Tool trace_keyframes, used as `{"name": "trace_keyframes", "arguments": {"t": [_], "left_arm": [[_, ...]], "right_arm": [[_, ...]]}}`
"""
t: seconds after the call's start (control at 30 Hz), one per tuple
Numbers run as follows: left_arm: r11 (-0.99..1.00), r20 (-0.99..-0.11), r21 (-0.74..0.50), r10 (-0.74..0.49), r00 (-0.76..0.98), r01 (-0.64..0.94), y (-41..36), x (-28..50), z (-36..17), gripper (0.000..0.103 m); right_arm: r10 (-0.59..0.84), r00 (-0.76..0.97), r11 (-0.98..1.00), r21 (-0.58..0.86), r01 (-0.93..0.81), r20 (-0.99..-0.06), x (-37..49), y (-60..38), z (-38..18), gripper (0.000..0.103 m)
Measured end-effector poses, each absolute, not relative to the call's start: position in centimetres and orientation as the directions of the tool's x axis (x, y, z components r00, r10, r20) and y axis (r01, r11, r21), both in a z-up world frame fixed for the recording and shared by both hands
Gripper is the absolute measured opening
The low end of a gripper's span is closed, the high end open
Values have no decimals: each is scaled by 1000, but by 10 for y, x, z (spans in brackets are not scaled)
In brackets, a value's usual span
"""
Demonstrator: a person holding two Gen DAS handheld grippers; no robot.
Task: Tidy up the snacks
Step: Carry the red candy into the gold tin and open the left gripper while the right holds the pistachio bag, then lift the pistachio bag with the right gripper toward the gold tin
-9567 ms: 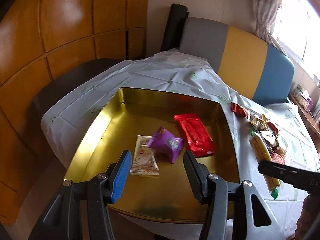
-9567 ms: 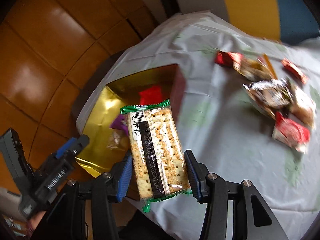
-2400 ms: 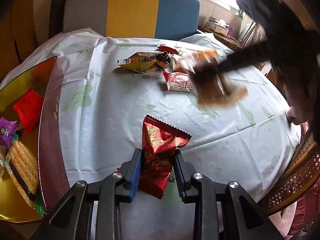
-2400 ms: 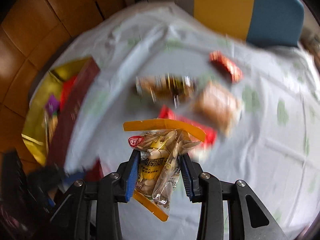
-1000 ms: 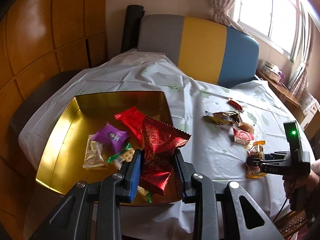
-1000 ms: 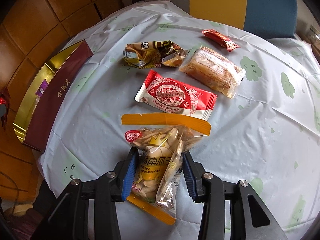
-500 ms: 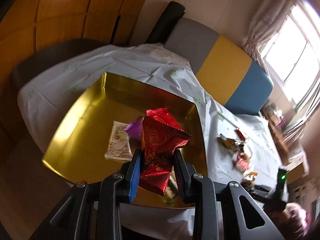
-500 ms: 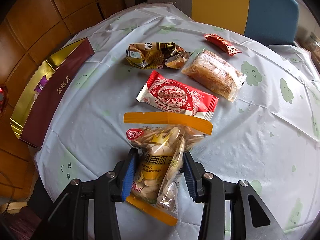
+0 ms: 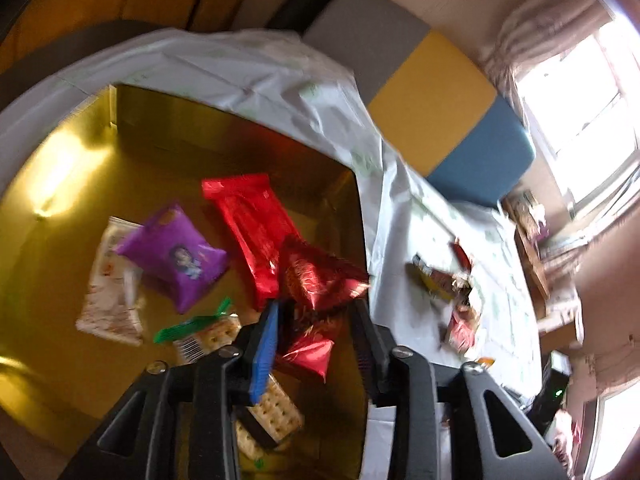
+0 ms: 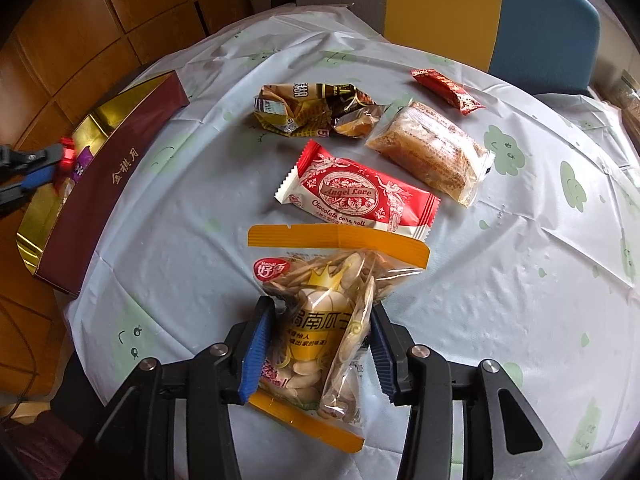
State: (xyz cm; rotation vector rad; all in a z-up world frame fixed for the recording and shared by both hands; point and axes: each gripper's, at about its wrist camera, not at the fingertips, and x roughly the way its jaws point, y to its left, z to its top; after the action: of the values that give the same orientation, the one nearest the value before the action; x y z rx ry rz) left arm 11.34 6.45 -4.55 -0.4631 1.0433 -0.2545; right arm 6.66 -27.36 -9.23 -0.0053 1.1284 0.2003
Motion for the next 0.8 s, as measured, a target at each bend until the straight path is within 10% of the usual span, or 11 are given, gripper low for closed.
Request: {"name": "trace_keyframes", "arguments": {"t": [0.8], "left_arm": [[983, -806, -174, -106, 582, -62, 72, 58, -24, 39]], "right_arm": [[123, 430, 983, 50, -178, -894, 66, -268, -95, 52]]}}
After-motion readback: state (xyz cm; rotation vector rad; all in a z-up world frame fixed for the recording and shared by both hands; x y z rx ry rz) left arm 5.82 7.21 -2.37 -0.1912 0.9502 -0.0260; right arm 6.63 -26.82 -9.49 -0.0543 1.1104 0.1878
